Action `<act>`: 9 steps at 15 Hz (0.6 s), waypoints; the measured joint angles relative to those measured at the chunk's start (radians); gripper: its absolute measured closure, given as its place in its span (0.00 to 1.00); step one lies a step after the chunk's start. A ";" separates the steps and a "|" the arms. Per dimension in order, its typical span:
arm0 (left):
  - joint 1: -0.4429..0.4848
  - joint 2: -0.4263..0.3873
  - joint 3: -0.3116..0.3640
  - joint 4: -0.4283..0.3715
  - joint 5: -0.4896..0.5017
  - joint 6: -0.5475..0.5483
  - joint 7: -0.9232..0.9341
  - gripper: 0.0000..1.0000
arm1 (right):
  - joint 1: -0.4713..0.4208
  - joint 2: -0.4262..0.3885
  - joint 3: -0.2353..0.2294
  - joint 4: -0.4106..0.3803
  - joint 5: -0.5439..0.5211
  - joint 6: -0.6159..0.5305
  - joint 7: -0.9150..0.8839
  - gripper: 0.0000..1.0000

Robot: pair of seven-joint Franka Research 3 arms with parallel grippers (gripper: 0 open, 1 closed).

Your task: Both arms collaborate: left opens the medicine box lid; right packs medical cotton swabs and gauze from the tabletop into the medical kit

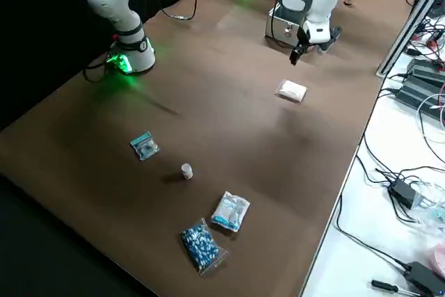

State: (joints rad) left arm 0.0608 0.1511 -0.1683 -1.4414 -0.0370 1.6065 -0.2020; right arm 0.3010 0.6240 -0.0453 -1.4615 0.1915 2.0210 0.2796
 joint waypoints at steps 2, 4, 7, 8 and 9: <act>0.001 0.000 0.000 0.000 0.001 0.001 0.000 0.00 | -0.006 0.019 0.001 -0.004 -0.049 0.067 0.000 0.01; 0.001 0.000 0.000 0.000 0.003 0.002 0.000 0.00 | -0.003 0.049 0.006 -0.010 -0.062 0.122 0.000 0.01; 0.001 0.002 -0.001 -0.001 0.005 0.003 0.000 0.00 | 0.001 0.105 0.011 -0.018 -0.091 0.201 0.000 0.01; 0.000 0.005 -0.001 -0.001 0.006 0.003 0.000 0.00 | 0.001 0.124 0.010 -0.018 -0.104 0.216 0.000 0.01; -0.001 0.009 -0.001 -0.001 0.006 0.003 0.001 0.00 | -0.001 0.140 0.010 -0.018 -0.119 0.225 -0.010 0.01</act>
State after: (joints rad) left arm 0.0601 0.1597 -0.1695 -1.4424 -0.0312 1.6093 -0.2010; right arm 0.2996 0.7641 -0.0357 -1.4792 0.0727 2.2464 0.2696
